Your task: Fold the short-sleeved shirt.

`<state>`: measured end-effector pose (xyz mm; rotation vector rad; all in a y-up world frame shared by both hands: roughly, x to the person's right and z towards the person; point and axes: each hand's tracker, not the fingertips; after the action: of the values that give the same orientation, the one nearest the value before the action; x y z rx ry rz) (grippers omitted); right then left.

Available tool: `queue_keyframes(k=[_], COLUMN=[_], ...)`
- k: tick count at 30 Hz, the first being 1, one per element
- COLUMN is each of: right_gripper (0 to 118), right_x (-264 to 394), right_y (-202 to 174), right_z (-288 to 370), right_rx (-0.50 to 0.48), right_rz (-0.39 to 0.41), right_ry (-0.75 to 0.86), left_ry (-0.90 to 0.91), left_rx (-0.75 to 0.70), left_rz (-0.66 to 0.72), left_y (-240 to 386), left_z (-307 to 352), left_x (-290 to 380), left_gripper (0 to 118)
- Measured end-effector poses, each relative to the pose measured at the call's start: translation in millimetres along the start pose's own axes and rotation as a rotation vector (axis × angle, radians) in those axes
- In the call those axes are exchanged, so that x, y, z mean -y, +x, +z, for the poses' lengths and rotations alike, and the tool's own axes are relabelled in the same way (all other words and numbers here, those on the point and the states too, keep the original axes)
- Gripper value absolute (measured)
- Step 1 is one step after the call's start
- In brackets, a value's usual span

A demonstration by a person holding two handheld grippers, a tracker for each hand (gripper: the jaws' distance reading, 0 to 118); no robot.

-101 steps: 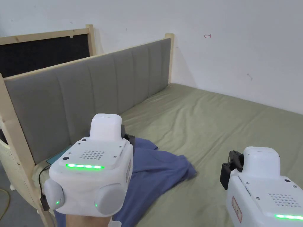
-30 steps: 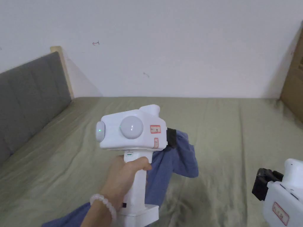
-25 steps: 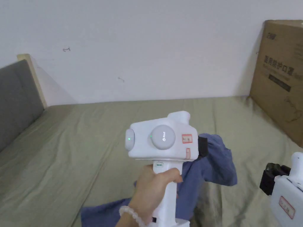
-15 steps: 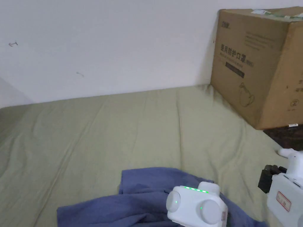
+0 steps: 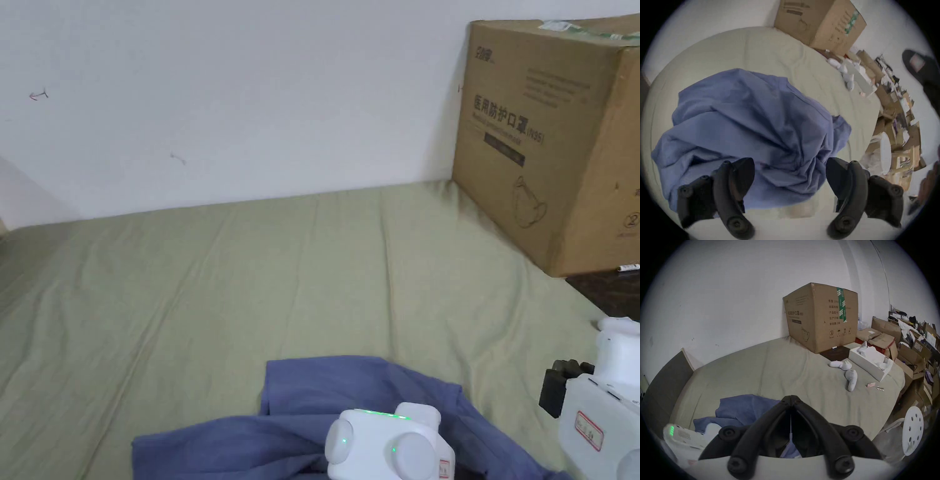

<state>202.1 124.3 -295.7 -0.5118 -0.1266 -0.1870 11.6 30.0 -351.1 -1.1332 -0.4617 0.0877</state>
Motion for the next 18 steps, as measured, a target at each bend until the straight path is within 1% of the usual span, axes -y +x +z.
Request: queue_keyframes(k=[2, 3, 4, 5, 6, 7, 9, 11, 12, 14, 16, 18], right_gripper=[0, 0, 0, 0, 0, 0, 0, 0, 0, 0, 0, 0], right_x=[-2, -2, -2, -1, 0, 2, 7, 14, 17, 23, 29, 34], right_y=[-10, -14, -21, -27, -34, -41, -54, -71, -78, -92, -102, -112], right_z=[2, 4, 6, 7, 7, 6, 4, -2, -4, -10, -16, -22], right_rx=[-0.025, -0.038, -0.049, -0.062, -0.082, -0.106, -0.144, -0.169, -0.180, -0.190, -0.229, -0.242], right_rz=[0.020, 0.031, 0.040, 0.048, 0.056, 0.062, 0.077, 0.110, 0.122, 0.131, 0.138, 0.152], right_ry=[-0.002, -0.001, 0.004, 0.009, 0.007, -0.002, -0.016, -0.042, -0.048, -0.062, -0.090, -0.106], left_ry=[0.037, 0.064, 0.103, 0.142, 0.173, 0.191, 0.206, 0.199, 0.186, 0.163, 0.173, 0.187], left_rx=[-0.004, -0.027, -0.059, -0.090, -0.112, -0.126, -0.228, -0.308, -0.322, -0.322, -0.319, -0.324], left_rz=[0.006, 0.006, 0.001, 0.015, 0.031, 0.032, 0.099, 0.135, 0.156, 0.266, 0.335, 0.348], left_y=[-21, -31, -45, -58, -70, -83, -106, -132, -145, -171, -193, -213], left_z=[29, 42, 60, 76, 90, 101, 115, 120, 121, 121, 124, 128], left_x=[-1, -2, 0, 4, 9, 17, 34, 57, 68, 85, 96, 97], left_gripper=[89, 77, 60, 37, 8, 2, 0, 0, 0, 0, 0, 0])
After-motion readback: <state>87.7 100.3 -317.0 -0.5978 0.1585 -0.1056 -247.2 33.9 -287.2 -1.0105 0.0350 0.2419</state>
